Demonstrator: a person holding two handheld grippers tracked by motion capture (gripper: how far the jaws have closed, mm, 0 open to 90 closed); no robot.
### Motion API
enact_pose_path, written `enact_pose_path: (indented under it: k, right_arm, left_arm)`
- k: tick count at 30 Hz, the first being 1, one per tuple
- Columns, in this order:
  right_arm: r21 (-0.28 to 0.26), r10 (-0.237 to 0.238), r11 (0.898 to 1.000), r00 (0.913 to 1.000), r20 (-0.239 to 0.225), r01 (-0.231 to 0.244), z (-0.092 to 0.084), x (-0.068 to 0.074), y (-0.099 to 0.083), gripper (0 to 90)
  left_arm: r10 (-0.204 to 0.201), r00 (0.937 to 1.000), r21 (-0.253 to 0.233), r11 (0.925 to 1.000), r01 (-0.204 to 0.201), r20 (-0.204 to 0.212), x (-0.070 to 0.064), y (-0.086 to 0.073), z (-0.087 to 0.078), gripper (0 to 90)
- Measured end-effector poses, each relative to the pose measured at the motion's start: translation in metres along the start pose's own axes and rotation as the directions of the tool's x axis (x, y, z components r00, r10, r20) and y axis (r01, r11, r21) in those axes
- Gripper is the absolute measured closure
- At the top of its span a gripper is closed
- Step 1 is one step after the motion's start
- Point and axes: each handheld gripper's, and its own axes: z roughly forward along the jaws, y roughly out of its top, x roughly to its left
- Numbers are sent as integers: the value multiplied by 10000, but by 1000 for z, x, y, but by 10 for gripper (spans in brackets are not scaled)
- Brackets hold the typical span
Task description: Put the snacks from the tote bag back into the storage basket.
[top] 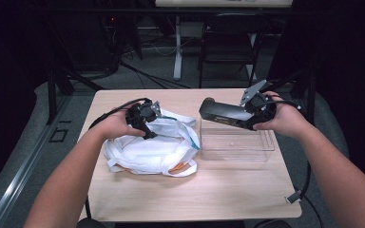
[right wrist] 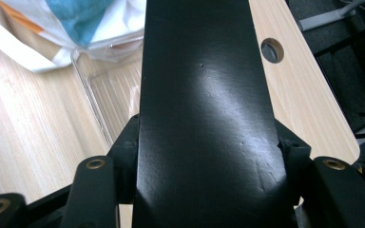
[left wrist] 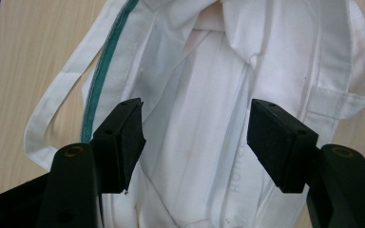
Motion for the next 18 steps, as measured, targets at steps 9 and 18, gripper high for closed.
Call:
enact_pose_path:
  k: [9, 18]
  right_arm:
    - [284, -105, 9995, 9999, 0, 104, 13, 0, -11, 429]
    - [537, -171, 9984, 9998, -138, 179, 30, 1, -20, 429]
  left_arm:
    - [-67, 10000, 55, 10000, 67, 35, -3, -6, 4, 369]
    - [-269, 9996, 117, 9996, 269, 37, -3, -15, 5, 369]
